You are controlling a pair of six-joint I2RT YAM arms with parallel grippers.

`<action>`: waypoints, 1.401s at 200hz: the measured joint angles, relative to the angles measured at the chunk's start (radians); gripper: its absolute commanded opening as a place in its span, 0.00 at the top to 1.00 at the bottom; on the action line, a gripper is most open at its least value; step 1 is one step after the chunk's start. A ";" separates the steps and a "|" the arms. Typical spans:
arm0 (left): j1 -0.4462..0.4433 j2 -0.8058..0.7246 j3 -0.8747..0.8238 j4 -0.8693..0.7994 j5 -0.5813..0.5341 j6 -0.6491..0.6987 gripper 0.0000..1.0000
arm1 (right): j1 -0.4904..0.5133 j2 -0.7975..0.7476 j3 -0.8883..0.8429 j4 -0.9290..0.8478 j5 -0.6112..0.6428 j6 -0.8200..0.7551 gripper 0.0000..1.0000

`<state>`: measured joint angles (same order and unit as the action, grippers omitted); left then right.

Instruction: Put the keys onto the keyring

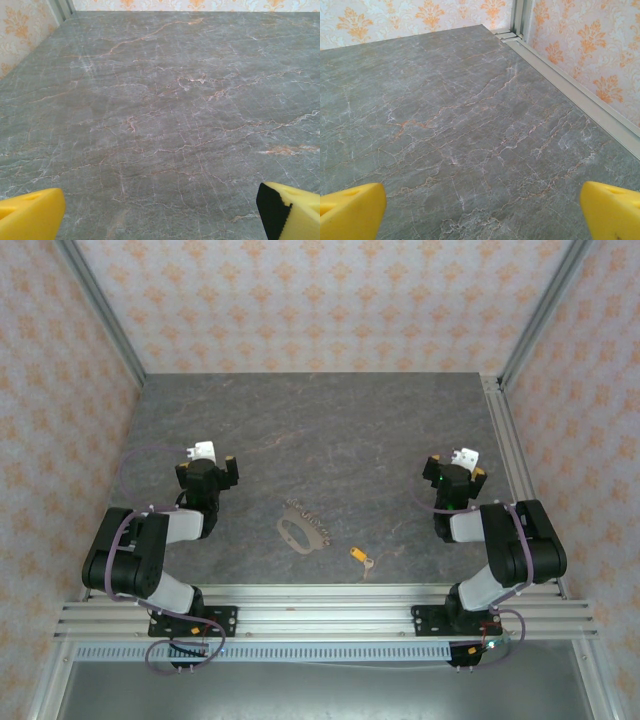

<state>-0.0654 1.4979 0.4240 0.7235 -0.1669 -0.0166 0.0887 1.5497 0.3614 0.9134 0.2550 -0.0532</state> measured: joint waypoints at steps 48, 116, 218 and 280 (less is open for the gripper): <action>0.000 0.000 0.000 0.000 0.000 0.000 0.00 | 0.000 0.000 0.000 0.000 0.000 0.000 0.01; 0.000 0.000 0.000 0.000 0.000 0.000 0.00 | 0.000 0.000 -0.021 0.053 0.000 0.000 0.01; -0.201 -0.305 0.407 -0.709 -0.013 -0.132 0.00 | 0.159 -0.578 0.216 -0.741 -0.206 0.090 0.01; -0.240 -0.446 0.359 -0.964 0.501 -0.310 0.00 | 0.502 -0.898 0.043 -1.058 -0.543 0.204 0.00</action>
<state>-0.3058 1.0515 0.7826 -0.2405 0.3344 -0.3264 0.5911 0.6521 0.4042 -0.1448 -0.2882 0.1505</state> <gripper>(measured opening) 0.998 0.994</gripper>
